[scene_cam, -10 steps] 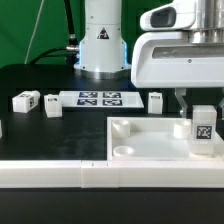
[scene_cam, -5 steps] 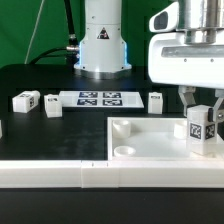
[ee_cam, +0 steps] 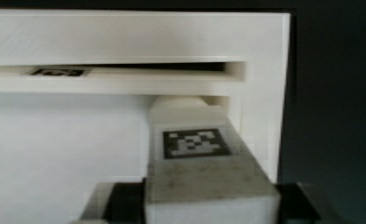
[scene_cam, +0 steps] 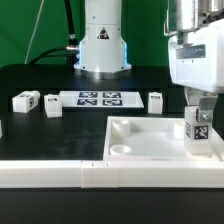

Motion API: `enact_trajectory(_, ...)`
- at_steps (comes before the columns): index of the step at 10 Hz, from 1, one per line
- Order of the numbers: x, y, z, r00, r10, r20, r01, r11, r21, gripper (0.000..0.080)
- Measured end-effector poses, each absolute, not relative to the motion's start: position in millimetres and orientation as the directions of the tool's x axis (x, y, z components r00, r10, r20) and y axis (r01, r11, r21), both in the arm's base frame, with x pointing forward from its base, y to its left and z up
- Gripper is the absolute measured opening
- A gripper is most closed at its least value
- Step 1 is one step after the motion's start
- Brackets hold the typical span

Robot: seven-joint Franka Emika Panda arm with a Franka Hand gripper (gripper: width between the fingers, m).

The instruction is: Assemble one leg

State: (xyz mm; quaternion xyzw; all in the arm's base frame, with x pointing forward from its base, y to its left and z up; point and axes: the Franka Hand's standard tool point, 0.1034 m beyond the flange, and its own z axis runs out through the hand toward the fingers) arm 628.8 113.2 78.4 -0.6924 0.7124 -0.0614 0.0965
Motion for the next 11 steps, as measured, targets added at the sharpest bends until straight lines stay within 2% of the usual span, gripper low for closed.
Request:
enact_trajectory(1,628.7,114.9,78.7,-0.067,-0.996,-0.066,-0.973,0.08,-0.217,0.0298)
enact_trajectory(3,628.8,115.3,78.7,-0.002,-0.999,-0.051,-0.975,0.014,-0.222,0.0298)
enact_trajectory(4,628.8,117.6,78.8,0.015,-0.999,-0.049,-0.974,-0.004,-0.226,0.0482)
enact_trajectory(5,628.0,120.4,78.6,0.104,-0.994,-0.026,-0.969,-0.095,-0.226,0.0482)
enact_trajectory(6,627.7,121.3,78.5,0.227,-0.974,0.004,-0.949,-0.222,-0.224,0.061)
enact_trajectory(7,627.8,121.9,78.8,0.318,-0.948,0.023,-0.923,-0.316,-0.219,0.0637)
enact_trajectory(10,628.3,119.8,78.9,0.617,-0.78,0.101,-0.757,-0.624,-0.195,0.0648)
enact_trajectory(11,629.3,119.4,79.5,0.724,-0.676,0.138,-0.656,-0.736,-0.168,0.0649)
